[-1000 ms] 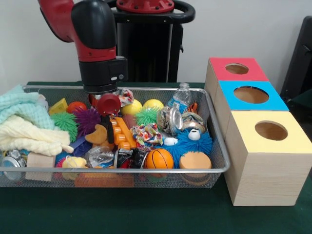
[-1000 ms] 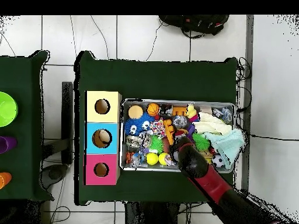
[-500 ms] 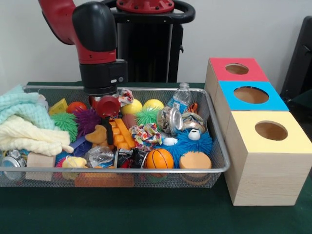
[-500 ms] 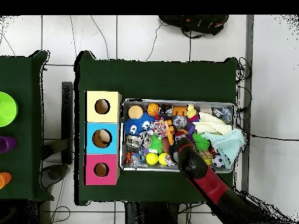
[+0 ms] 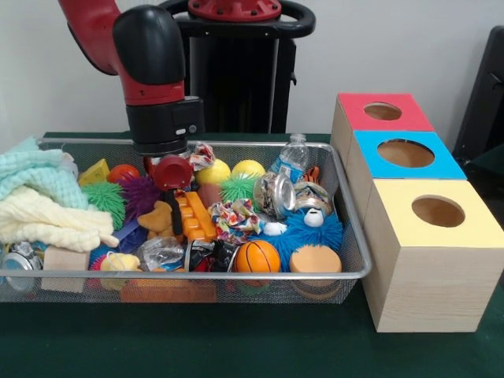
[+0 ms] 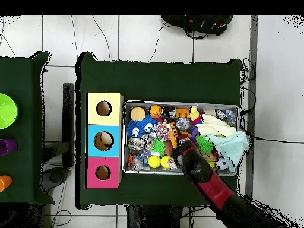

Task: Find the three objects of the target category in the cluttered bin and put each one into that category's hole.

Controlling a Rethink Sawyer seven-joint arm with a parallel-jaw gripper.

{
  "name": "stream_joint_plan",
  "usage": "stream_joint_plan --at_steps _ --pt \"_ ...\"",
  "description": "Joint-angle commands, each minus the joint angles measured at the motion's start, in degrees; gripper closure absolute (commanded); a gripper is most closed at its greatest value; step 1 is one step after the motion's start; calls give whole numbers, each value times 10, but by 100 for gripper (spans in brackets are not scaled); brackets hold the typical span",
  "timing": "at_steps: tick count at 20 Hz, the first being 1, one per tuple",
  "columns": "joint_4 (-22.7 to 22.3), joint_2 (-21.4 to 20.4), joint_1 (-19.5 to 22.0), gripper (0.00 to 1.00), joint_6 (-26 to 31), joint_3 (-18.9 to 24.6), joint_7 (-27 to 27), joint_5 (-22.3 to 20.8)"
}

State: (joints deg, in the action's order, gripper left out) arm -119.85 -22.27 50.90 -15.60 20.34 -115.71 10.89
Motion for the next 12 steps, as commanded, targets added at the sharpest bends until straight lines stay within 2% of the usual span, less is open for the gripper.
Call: stream_joint_plan --at_steps 1,3,4,10,12 --pt "-53 41 -8 0 30 52 -149 4" --pt "-55 41 -6 0 27 54 -151 3" --pt "-55 42 -5 100 27 56 -150 2" --pt "-58 38 -10 100 28 54 -157 12" --pt "-60 22 -30 100 26 35 -161 27"
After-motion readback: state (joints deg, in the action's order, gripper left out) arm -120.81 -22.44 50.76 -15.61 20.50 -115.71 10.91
